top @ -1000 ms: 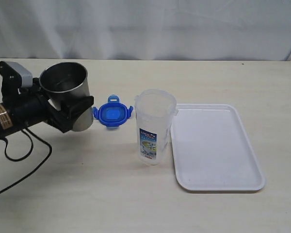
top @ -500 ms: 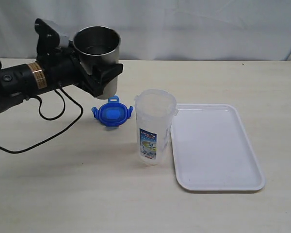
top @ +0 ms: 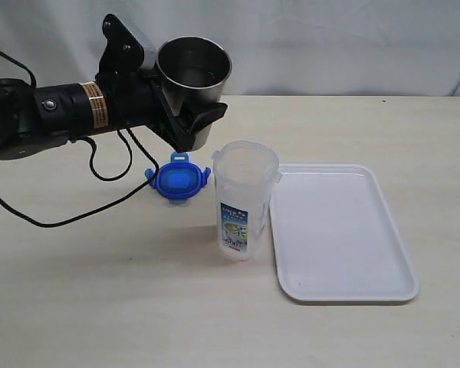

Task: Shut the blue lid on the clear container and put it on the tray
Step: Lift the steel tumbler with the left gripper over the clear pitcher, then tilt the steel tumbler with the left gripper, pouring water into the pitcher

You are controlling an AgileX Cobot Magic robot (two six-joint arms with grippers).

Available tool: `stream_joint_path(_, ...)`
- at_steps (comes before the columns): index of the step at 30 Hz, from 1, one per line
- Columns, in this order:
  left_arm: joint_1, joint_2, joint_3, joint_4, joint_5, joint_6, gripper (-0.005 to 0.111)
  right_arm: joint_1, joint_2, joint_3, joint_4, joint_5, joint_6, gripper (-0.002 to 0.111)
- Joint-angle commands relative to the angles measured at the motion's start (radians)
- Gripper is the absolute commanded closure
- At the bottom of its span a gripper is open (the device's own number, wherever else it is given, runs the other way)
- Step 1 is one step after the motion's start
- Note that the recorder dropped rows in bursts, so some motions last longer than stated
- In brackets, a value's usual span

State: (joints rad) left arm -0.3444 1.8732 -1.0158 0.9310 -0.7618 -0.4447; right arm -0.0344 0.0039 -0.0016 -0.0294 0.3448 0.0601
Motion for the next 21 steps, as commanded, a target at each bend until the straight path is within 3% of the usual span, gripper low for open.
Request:
stream_joint_path(1, -0.014, -0.020, -0.018, 0.037, -0.071, 0.035, 0.107, 0.001, -0.004, 0.002, -0.001, -0.003, -0.001, 0.104)
stream_joint_path(21, -0.017, -0.020, -0.018, 0.053, -0.066, 0.319, 0.107, 0.001, -0.004, 0.002, -0.001, -0.003, -0.001, 0.104)
